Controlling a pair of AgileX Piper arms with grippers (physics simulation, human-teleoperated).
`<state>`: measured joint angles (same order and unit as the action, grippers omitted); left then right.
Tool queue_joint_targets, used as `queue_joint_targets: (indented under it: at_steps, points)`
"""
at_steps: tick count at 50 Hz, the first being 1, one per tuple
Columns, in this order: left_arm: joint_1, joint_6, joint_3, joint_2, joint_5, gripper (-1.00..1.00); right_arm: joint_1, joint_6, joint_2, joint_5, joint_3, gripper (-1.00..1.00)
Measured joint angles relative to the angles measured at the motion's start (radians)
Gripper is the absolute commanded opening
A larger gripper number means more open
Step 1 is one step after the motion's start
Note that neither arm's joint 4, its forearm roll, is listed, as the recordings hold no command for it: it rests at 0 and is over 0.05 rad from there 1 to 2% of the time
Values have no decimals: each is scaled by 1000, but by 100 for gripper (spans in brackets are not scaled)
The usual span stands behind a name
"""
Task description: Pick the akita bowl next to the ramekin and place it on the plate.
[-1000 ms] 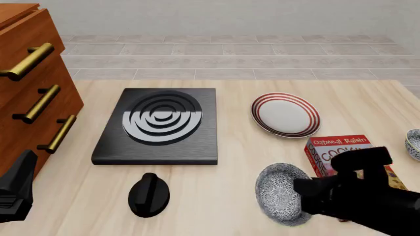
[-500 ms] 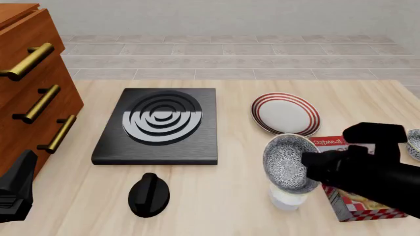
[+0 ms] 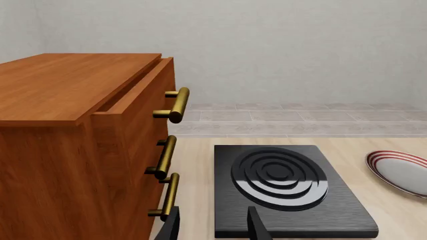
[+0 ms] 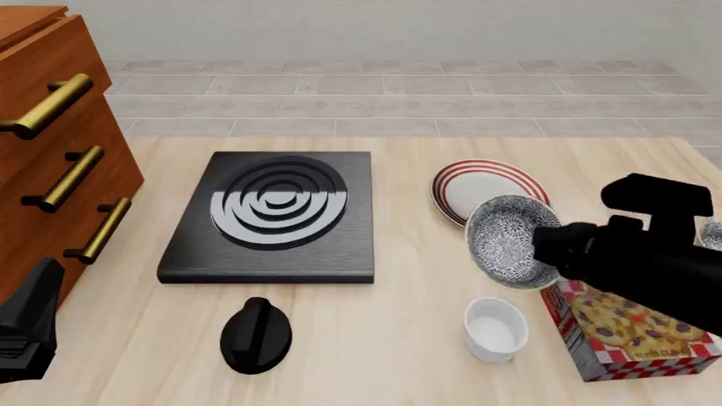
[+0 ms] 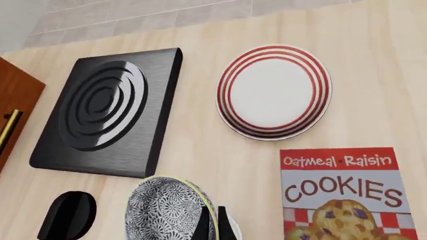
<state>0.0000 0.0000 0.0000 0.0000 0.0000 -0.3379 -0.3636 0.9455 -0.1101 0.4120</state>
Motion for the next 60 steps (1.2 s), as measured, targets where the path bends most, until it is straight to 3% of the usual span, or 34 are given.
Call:
queue_joint_targets:
  at_steps: [60]
  points:
    - [0, 0, 0, 0, 0, 100, 159, 77, 304, 199, 157, -100]
